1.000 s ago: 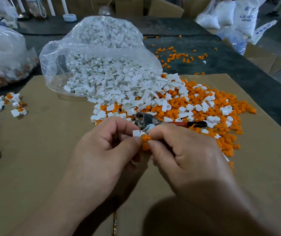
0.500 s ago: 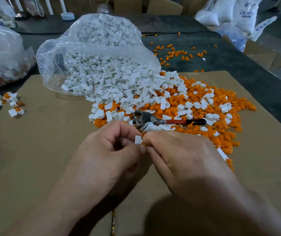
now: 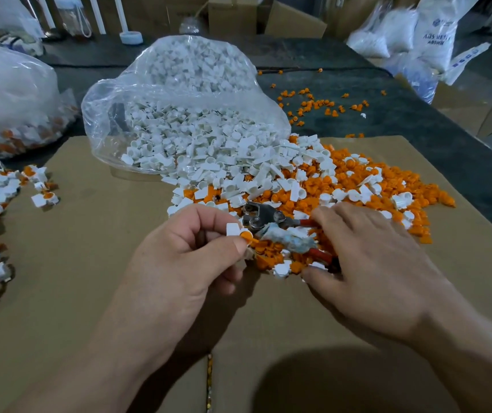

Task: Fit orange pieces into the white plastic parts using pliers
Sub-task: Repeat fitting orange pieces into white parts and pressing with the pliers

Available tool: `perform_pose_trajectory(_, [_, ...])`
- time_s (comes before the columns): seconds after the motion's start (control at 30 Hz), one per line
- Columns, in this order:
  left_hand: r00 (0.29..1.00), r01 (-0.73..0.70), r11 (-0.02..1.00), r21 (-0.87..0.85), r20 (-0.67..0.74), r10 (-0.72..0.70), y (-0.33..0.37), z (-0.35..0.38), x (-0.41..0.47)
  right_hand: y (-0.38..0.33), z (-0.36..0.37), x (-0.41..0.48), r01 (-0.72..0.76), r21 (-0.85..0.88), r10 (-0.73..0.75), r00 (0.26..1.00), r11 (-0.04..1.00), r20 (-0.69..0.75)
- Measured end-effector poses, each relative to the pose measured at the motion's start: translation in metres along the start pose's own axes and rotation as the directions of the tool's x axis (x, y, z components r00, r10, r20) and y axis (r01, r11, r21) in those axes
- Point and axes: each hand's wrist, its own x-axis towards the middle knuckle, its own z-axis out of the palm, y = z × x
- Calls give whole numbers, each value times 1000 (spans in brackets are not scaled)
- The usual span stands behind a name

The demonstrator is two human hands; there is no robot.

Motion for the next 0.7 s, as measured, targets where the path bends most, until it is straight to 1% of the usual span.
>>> perform_pose_trajectory(0.07, [1000, 6, 1000, -9, -6, -6, -1, -1, 0, 0, 1, 2, 11, -19, -11, 1000, 1000, 18])
perform_pose_trajectory(0.2, [1000, 11, 1000, -8, 12, -11, -3, -3, 1, 4, -2, 7, 14, -45, -14, 1000, 999, 7])
perform_pose_trajectory(0.43, [1000, 27, 1000, -11, -12, -27, -2, -2, 2, 7, -1, 8, 36, -39, -34, 999, 999, 37])
perform_pose_trajectory(0.57, [999, 30, 999, -13, -25, -31, -1, -1, 2, 5, 2, 11, 62, -42, -61, 998, 997, 14])
perform_pose_trajectory(0.7, [999, 33, 999, -19, -40, -34, -1, 1, 3, 2, 5, 12, 47, -3, -47, 999, 999, -18])
